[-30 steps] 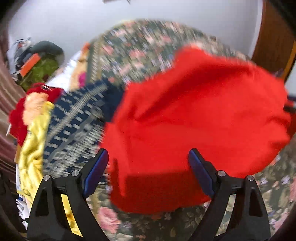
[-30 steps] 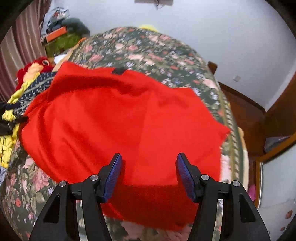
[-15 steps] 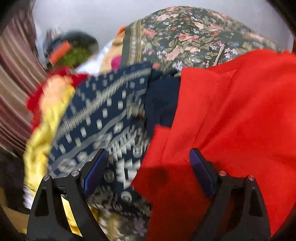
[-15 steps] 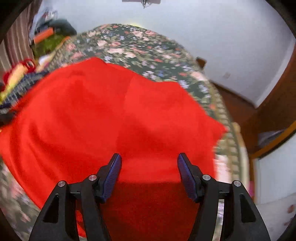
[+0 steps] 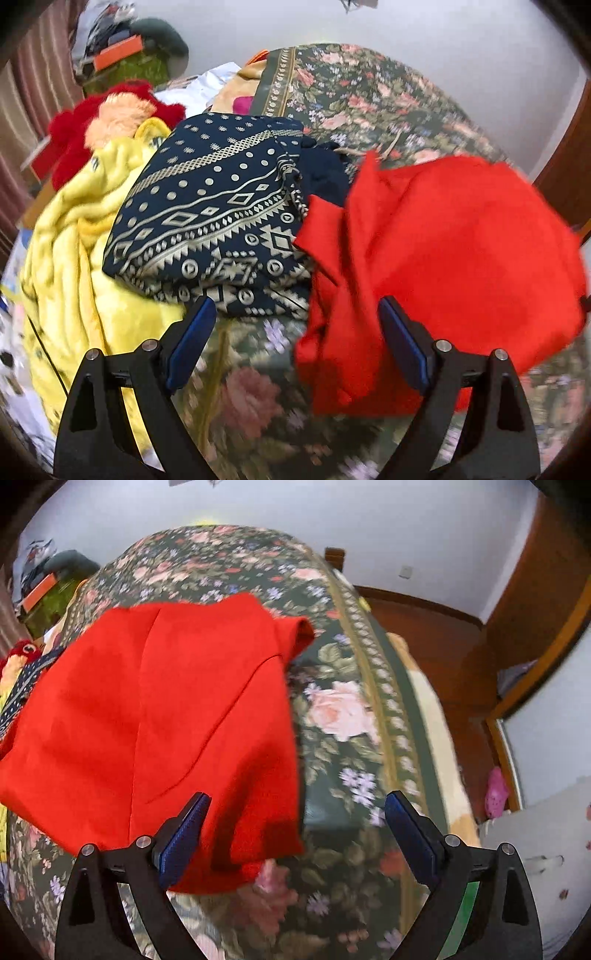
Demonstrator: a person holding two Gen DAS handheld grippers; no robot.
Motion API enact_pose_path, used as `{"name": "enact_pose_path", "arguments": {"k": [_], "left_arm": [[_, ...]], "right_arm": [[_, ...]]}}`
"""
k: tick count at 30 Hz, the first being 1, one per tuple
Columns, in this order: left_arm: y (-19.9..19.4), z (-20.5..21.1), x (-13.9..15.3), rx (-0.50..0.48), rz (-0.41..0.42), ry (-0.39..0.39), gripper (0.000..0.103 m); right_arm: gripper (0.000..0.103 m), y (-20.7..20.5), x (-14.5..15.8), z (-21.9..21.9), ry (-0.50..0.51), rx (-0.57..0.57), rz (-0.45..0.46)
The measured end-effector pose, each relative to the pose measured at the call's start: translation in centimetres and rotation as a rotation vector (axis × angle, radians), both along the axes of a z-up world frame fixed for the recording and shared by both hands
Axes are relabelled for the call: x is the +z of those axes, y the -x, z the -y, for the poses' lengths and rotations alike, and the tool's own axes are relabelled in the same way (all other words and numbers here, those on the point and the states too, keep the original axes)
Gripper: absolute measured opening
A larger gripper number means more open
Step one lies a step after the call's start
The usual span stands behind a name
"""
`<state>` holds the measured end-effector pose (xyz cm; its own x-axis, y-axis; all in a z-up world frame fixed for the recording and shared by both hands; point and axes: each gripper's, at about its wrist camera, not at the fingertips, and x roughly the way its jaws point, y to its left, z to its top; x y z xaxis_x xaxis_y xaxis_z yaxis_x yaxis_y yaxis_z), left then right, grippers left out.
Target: Fold large clothes
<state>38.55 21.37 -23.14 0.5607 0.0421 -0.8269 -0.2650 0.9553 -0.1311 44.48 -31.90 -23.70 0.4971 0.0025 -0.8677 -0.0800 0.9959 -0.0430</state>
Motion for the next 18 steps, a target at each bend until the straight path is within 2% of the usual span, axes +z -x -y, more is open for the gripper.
{"name": "enact_pose_path", "arguments": {"k": [4,8,13,18], "left_arm": [[2.1,0.1,1.3,-0.001,0.028,0.146,0.09],[3.6,1.2,1.1,-0.02,0.023,0.303,0.09],[4.9,2.9,-1.4,-0.019,-0.014,0.529,0.09],[4.3,3.5,-4.4,0.028,-0.023,0.714,0.089]], "right_arm": [[0.094,1.2,2.4,-1.0,0.038,0.021,0.057],[0.094,2.5,4.8,-2.6,0.051,0.058,0.121],[0.094,3.6,6.2,-5.4,0.032,0.13,0.161],[0.094,3.8,5.4,-8.3,0.053,0.187,0.153]]}}
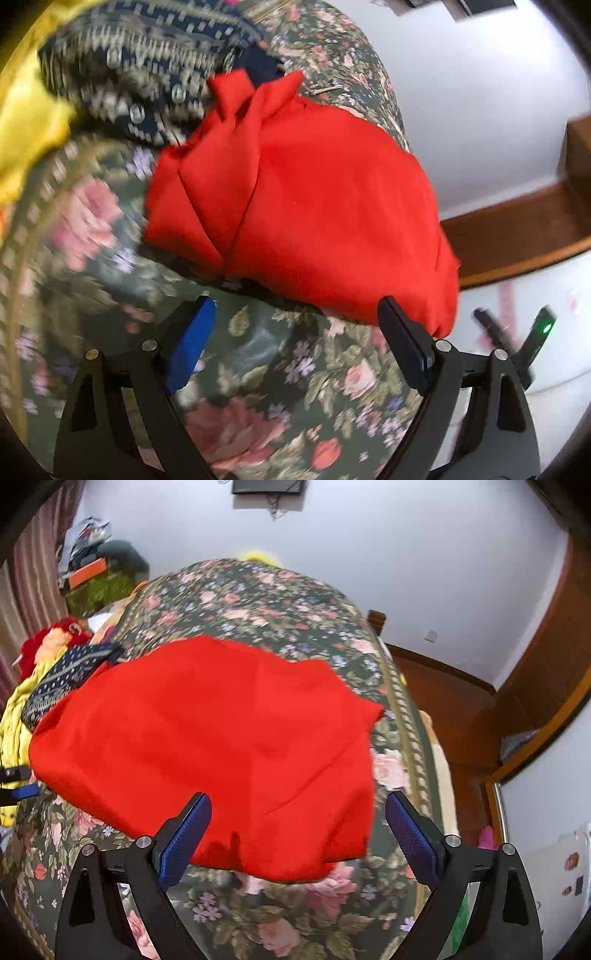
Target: Fold large clothes
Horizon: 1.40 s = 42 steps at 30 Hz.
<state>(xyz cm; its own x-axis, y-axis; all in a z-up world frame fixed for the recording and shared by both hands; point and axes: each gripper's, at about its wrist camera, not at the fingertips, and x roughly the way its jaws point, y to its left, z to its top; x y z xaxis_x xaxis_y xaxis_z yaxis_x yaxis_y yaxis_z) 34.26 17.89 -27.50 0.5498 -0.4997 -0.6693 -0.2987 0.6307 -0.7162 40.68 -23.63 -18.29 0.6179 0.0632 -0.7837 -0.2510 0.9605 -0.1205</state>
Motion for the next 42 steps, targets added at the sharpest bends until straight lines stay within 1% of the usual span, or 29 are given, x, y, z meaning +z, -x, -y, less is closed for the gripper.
{"name": "enact_pose_path", "arguments": {"k": [2,3,5,8,10,11,12,13,14,15,16,17,18,19,20,26,28,29,30,32,34,35,36,37,38,39,41,42], "left_arm": [[-0.8,-0.2,-1.3,0.044,-0.005,0.085,0.089],[-1.4,-0.3,-1.8,0.057,-0.01,0.105,0.089],[-3.0,-0.6,-2.7,0.09,-0.008,0.128,0.089],[-5.6,-0.9,-3.2,0.13,0.004,0.129,0.089],[-6.8,-1.5,-3.6,0.178,0.014,0.169,0.089],[-7.3,-1.8,-3.9,0.209,0.026,0.194,0.085],[-7.5,-2.0,-4.1,0.242,0.034,0.211,0.074],[-7.7,-2.1,-4.3,0.27,0.031,0.214,0.065],[-7.7,-2.3,-4.5,0.3,0.016,0.206,0.047],[-7.6,-2.4,-4.6,0.317,0.009,0.211,0.032],[-7.3,-2.6,-4.7,0.332,0.012,0.225,0.026],[-6.9,-2.7,-4.6,0.35,0.02,0.237,0.018],[-6.4,-2.7,-4.3,0.357,0.031,0.238,0.013],[-6.1,-2.6,-3.6,0.363,0.045,0.224,0.011],[-5.7,-2.5,-2.7,0.366,0.06,0.193,0.008],[-3.3,-2.7,3.6,0.378,0.177,0.025,0.007],[-2.6,-3.1,5.7,0.39,0.214,-0.033,0.007],[-2.1,-3.2,7.1,0.397,0.243,-0.077,0.007],[-1.5,-3.4,8.1,0.402,0.259,-0.112,0.007],[-0.5,-3.3,10.2,0.403,0.298,-0.192,0.007],[0.1,-3.1,11.8,0.392,0.323,-0.263,0.007],[0.2,-2.9,12.6,0.384,0.33,-0.308,0.007],[0.2,-2.6,13.3,0.371,0.335,-0.344,0.007],[0.0,-2.3,13.4,0.355,0.336,-0.362,0.007],[-0.6,-1.6,13.6,0.338,0.337,-0.391,0.007],[-0.3,-1.1,13.9,0.322,0.342,-0.423,0.007],[-0.9,0.5,14.6,0.286,0.362,-0.482,0.007],[-1.4,1.5,15.0,0.267,0.379,-0.497,0.007]], "right_arm": [[0.094,-0.2,-0.6,-0.8,-0.003,0.014,-0.014],[0.094,-0.4,-1.1,-1.2,-0.005,0.023,-0.025],[0.094,-0.8,-1.9,-2.2,0.001,0.035,-0.046],[0.094,-1.5,-2.9,-3.4,0.008,0.057,-0.071],[0.094,-1.8,-3.3,-4.3,0.013,0.075,-0.077],[0.094,-1.9,-3.3,-4.6,0.014,0.08,-0.078],[0.094,-2.1,-3.5,-5.0,0.017,0.087,-0.08],[0.094,-2.2,-3.6,-5.3,0.019,0.093,-0.083],[0.094,-2.4,-3.6,-5.6,0.019,0.097,-0.086],[0.094,-2.5,-3.6,-5.8,0.016,0.102,-0.088],[0.094,-2.6,-3.6,-6.1,0.01,0.108,-0.089],[0.094,-2.7,-3.5,-6.3,0.003,0.114,-0.088],[0.094,-2.7,-3.3,-6.6,-0.004,0.12,-0.086],[0.094,-2.7,-3.1,-6.9,-0.009,0.128,-0.081],[0.094,-2.7,-2.7,-7.5,-0.012,0.14,-0.073],[0.094,-2.2,-0.5,-11.3,-0.028,0.237,-0.018],[0.094,-2.1,-0.2,-13.1,-0.05,0.28,-0.019],[0.094,-2.1,-0.3,-13.9,-0.063,0.298,-0.028],[0.094,-2.1,-0.7,-15.2,-0.08,0.323,-0.051],[0.094,-2.0,-1.9,-16.9,-0.082,0.355,-0.092],[0.094,-1.9,-4.0,-19.0,-0.065,0.394,-0.16],[0.094,-1.9,-5.5,-20.1,-0.051,0.414,-0.215],[0.094,-1.9,-6.4,-20.7,-0.05,0.423,-0.246],[0.094,-1.8,-7.1,-21.0,-0.065,0.424,-0.26],[0.094,-1.8,-7.5,-21.2,-0.082,0.426,-0.276],[0.094,-1.9,-7.7,-21.2,-0.095,0.421,-0.296],[0.094,-2.2,-7.1,-20.3,-0.135,0.405,-0.322],[0.094,-2.4,-6.4,-19.4,-0.184,0.396,-0.336]]}}
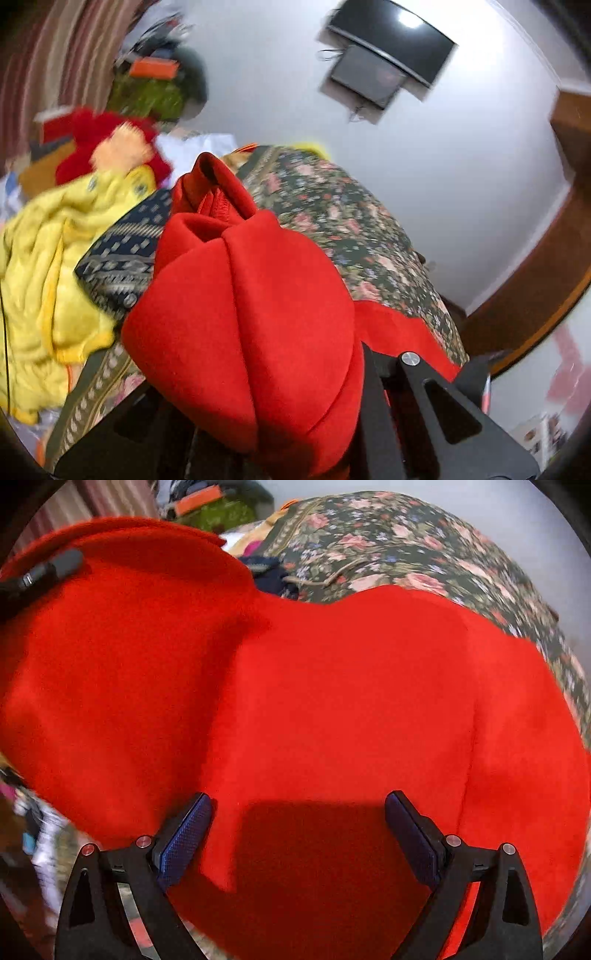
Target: Fold large clothes
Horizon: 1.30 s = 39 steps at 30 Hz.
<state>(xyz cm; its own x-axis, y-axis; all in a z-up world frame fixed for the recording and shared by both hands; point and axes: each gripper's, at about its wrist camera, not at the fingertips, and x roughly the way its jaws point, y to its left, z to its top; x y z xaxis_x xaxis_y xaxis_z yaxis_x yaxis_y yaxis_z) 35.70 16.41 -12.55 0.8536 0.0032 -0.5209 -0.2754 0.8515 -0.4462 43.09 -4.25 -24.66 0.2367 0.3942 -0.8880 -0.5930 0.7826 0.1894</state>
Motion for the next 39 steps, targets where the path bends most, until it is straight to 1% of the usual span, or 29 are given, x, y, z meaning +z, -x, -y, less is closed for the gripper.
{"name": "enact_pose_path", "arguments": {"k": [2,3,5,6,8,9,10,12,13,15,16,18,19,21,23,25,27,29,32,35,37,38,39], "left_arm": [[-1.3,1.9,1.1,-0.045,0.018,-0.03,0.007],[-1.9,3.0,1.6,-0.069,0.028,-0.045,0.007],[-4.1,6.0,2.7,-0.131,0.046,-0.086,0.007],[-4.6,7.5,3.3,-0.163,0.054,-0.105,0.007],[-5.7,11.5,4.1,-0.244,0.075,-0.146,0.007],[-6.2,13.6,4.4,-0.29,0.084,-0.165,0.007],[-6.4,15.4,4.5,-0.33,0.089,-0.183,0.007],[-6.7,19.7,4.0,-0.439,0.09,-0.248,0.007],[-6.8,22.2,3.2,-0.502,0.077,-0.287,0.007],[-6.5,25.0,1.5,-0.598,0.03,-0.335,0.007],[-6.5,26.3,0.2,-0.648,-0.014,-0.348,0.007],[-6.5,27.7,-3.0,-0.733,-0.13,-0.34,0.007],[-6.5,27.8,-4.5,-0.765,-0.188,-0.326,0.007],[-6.4,27.1,-7.4,-0.826,-0.304,-0.268,0.007],[-5.6,26.7,-8.3,-0.867,-0.334,-0.244,0.007],[-4.7,26.0,-7.9,-0.902,-0.333,-0.239,0.01],[-3.8,25.5,-7.2,-0.946,-0.356,-0.207,0.031],[-2.7,25.2,-6.4,-0.973,-0.364,-0.175,0.038],[-1.5,23.7,-5.2,-0.952,-0.358,-0.172,0.049],[-0.8,21.3,-3.2,-0.888,-0.328,-0.162,0.052],[-0.3,19.2,-1.8,-0.842,-0.294,-0.162,0.06],[-0.5,18.6,-1.3,-0.807,-0.281,-0.176,0.066],[-0.4,17.7,-0.9,-0.769,-0.267,-0.192,0.068]], "right_arm": [[0.094,-0.3,1.7,3.0,-0.091,-0.055,-0.033],[0.094,-0.3,2.6,4.5,-0.123,-0.088,-0.03],[0.094,-0.2,4.4,8.3,-0.169,-0.163,-0.002],[0.094,-0.1,5.5,11.2,-0.187,-0.22,0.028],[0.094,0.1,6.9,15.0,-0.203,-0.296,0.065],[0.094,0.4,7.5,17.8,-0.202,-0.353,0.089],[0.094,0.5,7.9,19.2,-0.198,-0.38,0.098],[0.094,1.1,8.2,23.0,-0.173,-0.446,0.118],[0.094,1.3,8.2,24.4,-0.159,-0.469,0.124],[0.094,2.1,7.9,27.0,-0.138,-0.509,0.123],[0.094,2.5,7.5,28.1,-0.134,-0.526,0.115],[0.094,3.1,6.9,29.7,-0.133,-0.549,0.098],[0.094,3.0,6.5,30.3,-0.133,-0.555,0.091],[0.094,3.6,6.1,31.0,-0.131,-0.561,0.082],[0.094,4.2,5.9,31.3,-0.133,-0.558,0.075],[0.094,4.8,6.0,31.3,-0.146,-0.549,0.071],[0.094,5.1,6.3,30.8,-0.158,-0.538,0.072],[0.094,5.4,6.9,29.9,-0.178,-0.518,0.081],[0.094,5.3,8.1,28.5,-0.232,-0.484,0.084],[0.094,4.8,9.2,26.5,-0.273,-0.444,0.078],[0.094,4.4,9.6,24.5,-0.273,-0.411,0.08],[0.094,4.2,9.7,23.5,-0.268,-0.394,0.082],[0.094,4.0,9.6,22.1,-0.26,-0.37,0.081]]}}
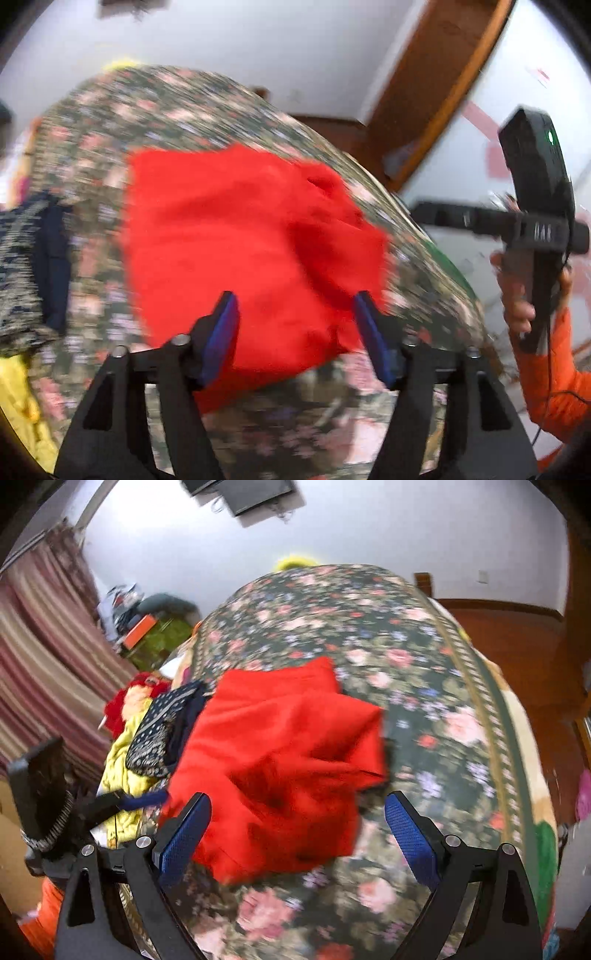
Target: Fold large clothes
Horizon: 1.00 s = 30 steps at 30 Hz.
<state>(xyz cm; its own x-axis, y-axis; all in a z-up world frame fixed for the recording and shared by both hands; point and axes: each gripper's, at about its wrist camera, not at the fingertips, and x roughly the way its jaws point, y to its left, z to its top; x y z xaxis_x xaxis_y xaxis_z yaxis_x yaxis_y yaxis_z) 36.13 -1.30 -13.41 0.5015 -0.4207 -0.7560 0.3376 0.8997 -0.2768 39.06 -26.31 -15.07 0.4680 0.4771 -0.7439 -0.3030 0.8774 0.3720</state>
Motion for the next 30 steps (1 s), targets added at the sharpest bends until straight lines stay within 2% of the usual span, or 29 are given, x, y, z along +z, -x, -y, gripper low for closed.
{"name": "enact_pose_path", "arguments": {"k": [1,3,6,9,11,12,14,17,21,23,27,30], "left_arm": [[-0.1,-1.0,0.4,0.035,0.023,-0.007,0.07],[-0.5,-3.3,0.5,0.118,0.047,-0.028,0.08],[-1.5,-5.1,-1.0,0.202,0.039,-0.082,0.081],[-2.6,-5.6,-4.4,0.202,-0.052,-0.13,0.081],[-2.2,-5.4,-6.2,0.182,-0.07,-0.162,0.082],[-1.9,-5.3,-6.7,0.179,-0.056,-0.187,0.085],[-1.3,-5.3,-7.0,0.173,-0.016,-0.227,0.094],[-0.6,-5.6,-7.3,0.176,-0.005,-0.223,0.095],[-0.4,-5.6,-7.6,0.193,0.004,-0.226,0.095],[-0.4,-5.7,-7.5,0.209,0.007,-0.233,0.095],[-0.3,-5.9,-7.2,0.208,0.006,-0.223,0.095],[-0.6,-6.0,-7.2,0.214,-0.006,-0.208,0.095]], "right_arm": [[0.094,-0.2,-0.2,-1.1,0.008,0.018,-0.001],[0.094,-0.5,-1.0,-3.3,0.032,0.05,-0.006],[0.094,-1.0,-3.2,-5.7,0.104,0.079,-0.029],[0.094,-1.4,-5.9,-6.6,0.254,0.081,-0.025],[0.094,-1.6,-7.6,-5.4,0.369,0.042,-0.022],[0.094,-1.7,-8.2,-4.4,0.392,0.026,-0.028],[0.094,-1.9,-9.1,-1.4,0.322,0.011,-0.067],[0.094,-2.0,-10.1,3.3,0.158,-0.05,-0.155],[0.093,-1.5,-9.9,6.8,0.164,-0.183,-0.171],[0.093,-1.3,-8.9,7.4,0.227,-0.247,-0.147],[0.093,-1.7,-5.9,6.8,0.043,-0.193,-0.124],[0.093,-2.4,-4.5,4.3,-0.015,-0.129,-0.093]]}}
